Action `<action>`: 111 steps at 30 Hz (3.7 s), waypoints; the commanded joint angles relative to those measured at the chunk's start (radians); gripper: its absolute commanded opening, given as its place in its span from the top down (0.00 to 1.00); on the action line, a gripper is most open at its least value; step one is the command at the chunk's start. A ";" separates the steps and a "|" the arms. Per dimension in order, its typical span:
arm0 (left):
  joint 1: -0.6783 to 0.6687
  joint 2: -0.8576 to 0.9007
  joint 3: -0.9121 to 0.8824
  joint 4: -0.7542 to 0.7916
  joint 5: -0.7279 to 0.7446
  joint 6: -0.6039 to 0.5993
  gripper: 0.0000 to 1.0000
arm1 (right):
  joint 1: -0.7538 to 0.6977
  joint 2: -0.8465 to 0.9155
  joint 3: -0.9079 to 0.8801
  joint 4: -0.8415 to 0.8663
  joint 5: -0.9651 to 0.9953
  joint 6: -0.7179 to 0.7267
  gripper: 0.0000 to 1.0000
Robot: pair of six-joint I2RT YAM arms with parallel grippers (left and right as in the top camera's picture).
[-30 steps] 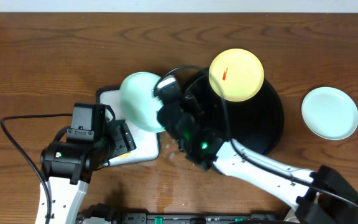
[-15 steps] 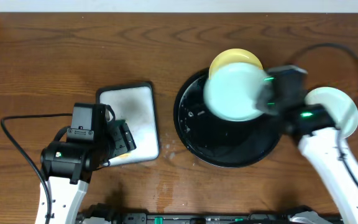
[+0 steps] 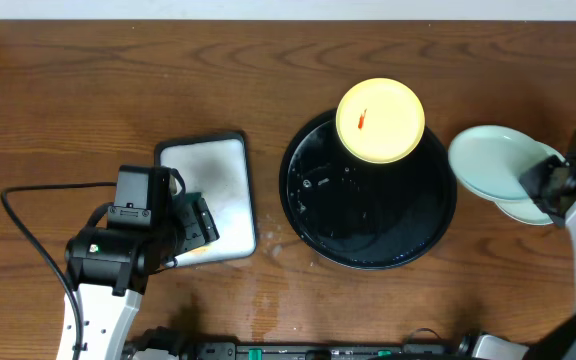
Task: Clean dirty plates on tray and stack at the side
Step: 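Carry the green plate right and stack it on the first green plate, then move the right gripper back and grip the yellow plate's rim, then grasp the green sponge in the foam dish with the left gripper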
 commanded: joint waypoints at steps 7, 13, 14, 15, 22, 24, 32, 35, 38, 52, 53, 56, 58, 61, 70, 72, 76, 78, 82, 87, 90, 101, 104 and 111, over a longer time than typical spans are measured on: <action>0.005 -0.001 0.019 -0.002 0.002 -0.004 0.18 | -0.122 0.121 -0.012 0.061 0.058 -0.038 0.99; 0.005 -0.001 0.019 -0.002 0.002 -0.004 0.18 | -0.121 0.095 -0.011 0.077 0.122 -0.064 0.60; 0.005 -0.001 0.019 -0.002 0.002 -0.004 0.18 | -0.121 0.085 -0.011 0.076 0.122 -0.064 0.53; 0.005 -0.001 0.019 -0.002 0.002 -0.004 0.18 | -0.119 0.074 -0.011 0.077 0.116 -0.063 0.50; 0.005 -0.001 0.019 -0.002 0.002 -0.004 0.18 | -0.023 -0.051 -0.011 0.148 -0.355 -0.199 0.50; 0.005 -0.001 0.019 -0.002 0.002 -0.004 0.18 | 0.040 -0.067 -0.011 0.166 -0.467 -0.261 0.50; 0.005 -0.001 0.019 -0.002 0.002 -0.004 0.18 | 0.470 0.021 -0.011 0.200 -0.261 -0.422 0.48; 0.005 -0.001 0.019 -0.002 0.002 -0.004 0.18 | 0.554 0.117 -0.011 0.305 -0.042 -0.405 0.46; 0.005 -0.001 0.019 -0.002 0.002 -0.004 0.18 | 0.566 0.233 -0.011 0.459 0.014 -0.404 0.46; 0.005 -0.001 0.019 -0.002 0.002 -0.004 0.18 | 0.553 0.455 -0.011 0.720 -0.013 -0.318 0.99; 0.005 -0.001 0.019 -0.002 0.002 -0.004 0.18 | 0.555 0.440 -0.011 0.699 -0.014 -0.291 0.99; 0.005 -0.001 0.019 -0.002 0.002 -0.004 0.18 | 0.557 0.370 -0.011 0.610 -0.042 -0.227 0.99; 0.005 -0.001 0.019 -0.002 0.002 -0.004 0.18 | 0.558 0.306 -0.011 0.537 -0.081 -0.188 0.99; 0.005 -0.001 0.019 -0.002 0.002 -0.004 0.18 | 0.569 0.187 -0.011 0.384 -0.150 -0.135 0.99; 0.005 -0.001 0.019 -0.002 0.002 -0.004 0.18 | 0.669 0.121 -0.034 0.010 -0.113 0.070 0.99; 0.005 -0.001 0.019 -0.002 0.002 -0.004 0.18 | 0.694 0.141 -0.067 0.021 -0.091 0.146 0.99; 0.005 -0.001 0.019 -0.002 0.002 -0.004 0.18 | 0.715 0.164 -0.126 0.079 -0.142 0.266 0.83; 0.005 -0.001 0.019 -0.002 0.002 -0.004 0.18 | 0.716 0.161 -0.124 0.089 -0.142 0.225 0.66; 0.005 -0.001 0.019 -0.002 0.002 -0.004 0.18 | 0.691 0.138 -0.087 0.109 -0.140 -0.002 0.59; 0.005 -0.001 0.019 -0.002 0.002 -0.004 0.18 | 0.643 0.120 -0.067 0.116 -0.140 -0.368 0.53; 0.005 -0.001 0.019 -0.002 0.002 -0.004 0.18 | 0.621 0.130 -0.081 0.114 -0.140 -0.465 0.54; 0.005 -0.001 0.019 -0.002 0.003 -0.005 0.18 | 0.621 0.280 -0.110 0.224 -0.210 -0.447 0.77; 0.005 -0.001 0.019 -0.003 0.002 -0.005 0.18 | 0.619 0.312 -0.110 0.227 -0.197 -0.428 0.83; 0.005 0.007 -0.026 -0.001 -0.031 -0.009 0.18 | 0.619 0.332 -0.110 0.226 -0.169 -0.415 0.99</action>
